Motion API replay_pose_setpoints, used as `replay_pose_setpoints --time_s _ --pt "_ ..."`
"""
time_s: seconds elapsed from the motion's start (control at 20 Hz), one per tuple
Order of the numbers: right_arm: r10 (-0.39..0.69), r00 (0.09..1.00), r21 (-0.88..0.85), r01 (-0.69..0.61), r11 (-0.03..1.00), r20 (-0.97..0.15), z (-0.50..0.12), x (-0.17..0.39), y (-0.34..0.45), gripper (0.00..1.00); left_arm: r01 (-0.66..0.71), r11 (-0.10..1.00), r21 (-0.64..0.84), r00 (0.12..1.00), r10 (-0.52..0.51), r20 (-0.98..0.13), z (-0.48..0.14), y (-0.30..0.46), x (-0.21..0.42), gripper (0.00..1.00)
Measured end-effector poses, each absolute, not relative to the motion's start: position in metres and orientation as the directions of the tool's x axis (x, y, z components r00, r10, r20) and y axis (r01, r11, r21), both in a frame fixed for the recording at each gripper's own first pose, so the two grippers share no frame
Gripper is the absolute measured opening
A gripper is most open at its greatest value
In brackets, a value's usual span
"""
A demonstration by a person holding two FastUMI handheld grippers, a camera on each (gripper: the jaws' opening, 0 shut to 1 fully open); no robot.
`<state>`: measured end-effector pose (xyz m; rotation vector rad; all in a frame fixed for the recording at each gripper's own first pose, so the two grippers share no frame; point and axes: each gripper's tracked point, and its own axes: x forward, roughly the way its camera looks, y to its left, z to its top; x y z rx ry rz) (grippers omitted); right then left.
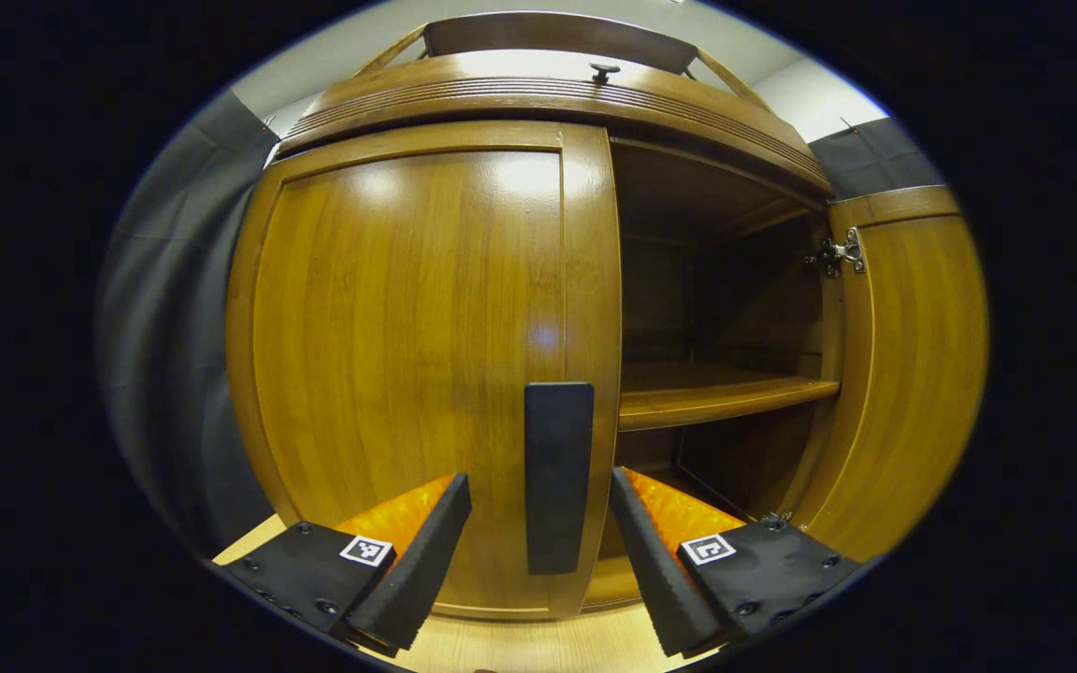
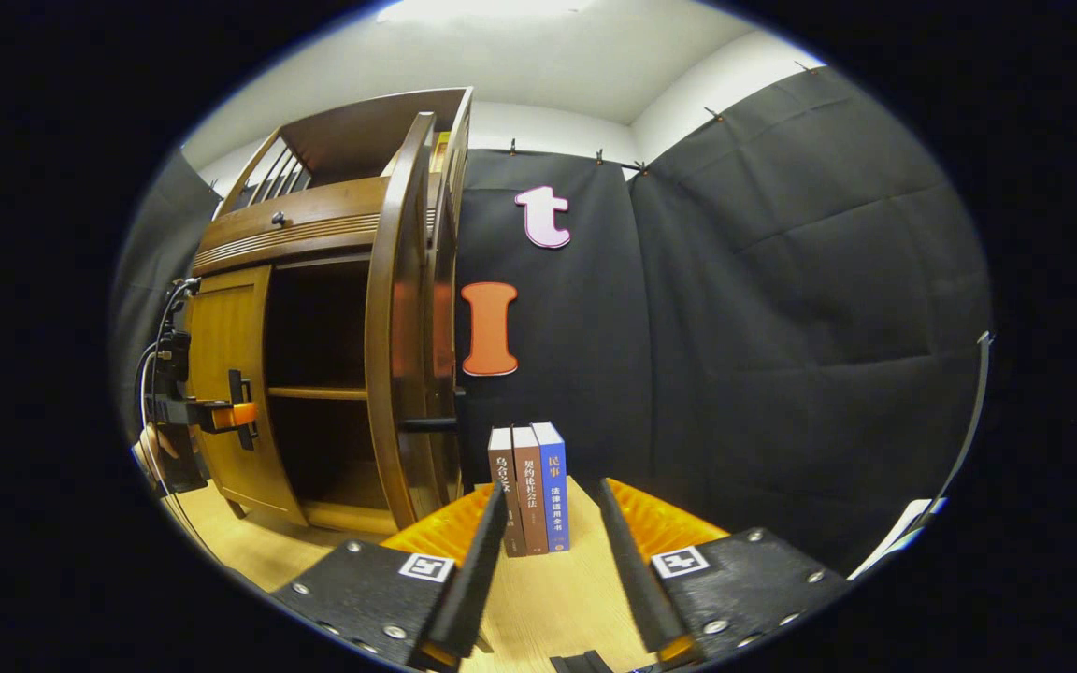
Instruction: Open the right door of the double-door shoe cabinet with the right hand, and open the left door with the left hand.
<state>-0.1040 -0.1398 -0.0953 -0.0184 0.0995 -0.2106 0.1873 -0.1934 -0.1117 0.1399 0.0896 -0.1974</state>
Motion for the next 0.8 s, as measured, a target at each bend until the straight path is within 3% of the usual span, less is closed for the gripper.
replay_pose_setpoints --time_s 0.1,0.25,0.3,0.35,0.4,0.45,0.6,0.65,0.7,0.8 --pt "-0.234 0.969 -0.027 0.232 0.972 -0.085 -0.091 -0.106 -0.146 0.92 0.18 0.973 0.145 0.981 -0.167 -0.094 -0.111 -0.19 0.192 0.95" --pt "-0.257 0.964 -0.035 0.255 0.966 -0.064 -0.084 -0.106 -0.151 1.0 0.18 0.974 0.14 0.981 -0.166 -0.105 -0.116 -0.191 0.196 0.77" --pt "-0.264 0.963 -0.044 0.262 0.964 -0.057 -0.083 -0.108 -0.152 0.92 0.186 0.974 0.13 0.979 -0.172 -0.113 -0.118 -0.192 0.196 0.74" --pt "-0.272 0.961 -0.051 0.27 0.962 -0.05 -0.081 -0.109 -0.153 0.92 0.189 0.975 0.119 0.978 -0.175 -0.114 -0.119 -0.193 0.198 0.7" --pt "-0.278 0.96 -0.058 0.275 0.96 -0.044 -0.079 -0.109 -0.154 1.0 0.191 0.975 0.116 0.977 -0.178 -0.115 -0.122 -0.193 0.199 0.66" --pt "-0.28 0.959 -0.062 0.278 0.959 -0.04 -0.078 -0.11 -0.153 0.92 0.204 0.973 0.105 0.975 -0.192 -0.116 -0.12 -0.197 0.196 0.63" --pt "-0.28 0.959 -0.058 0.278 0.959 -0.035 -0.074 -0.111 -0.151 0.92 0.234 0.968 0.088 0.967 -0.223 -0.12 -0.116 -0.202 0.192 0.56" --pt "-0.287 0.957 -0.06 0.284 0.957 -0.038 -0.074 -0.112 -0.151 1.0 0.241 0.966 0.091 0.965 -0.229 -0.127 -0.122 -0.203 0.194 0.41" --pt "-0.291 0.956 -0.062 0.288 0.956 -0.043 -0.074 -0.112 -0.152 0.92 0.246 0.965 0.089 0.963 -0.234 -0.134 -0.125 -0.201 0.194 0.39" --pt "-0.291 0.955 -0.058 0.288 0.956 -0.055 -0.077 -0.113 -0.15 0.92 0.25 0.965 0.08 0.962 -0.238 -0.136 -0.123 -0.2 0.192 0.34"
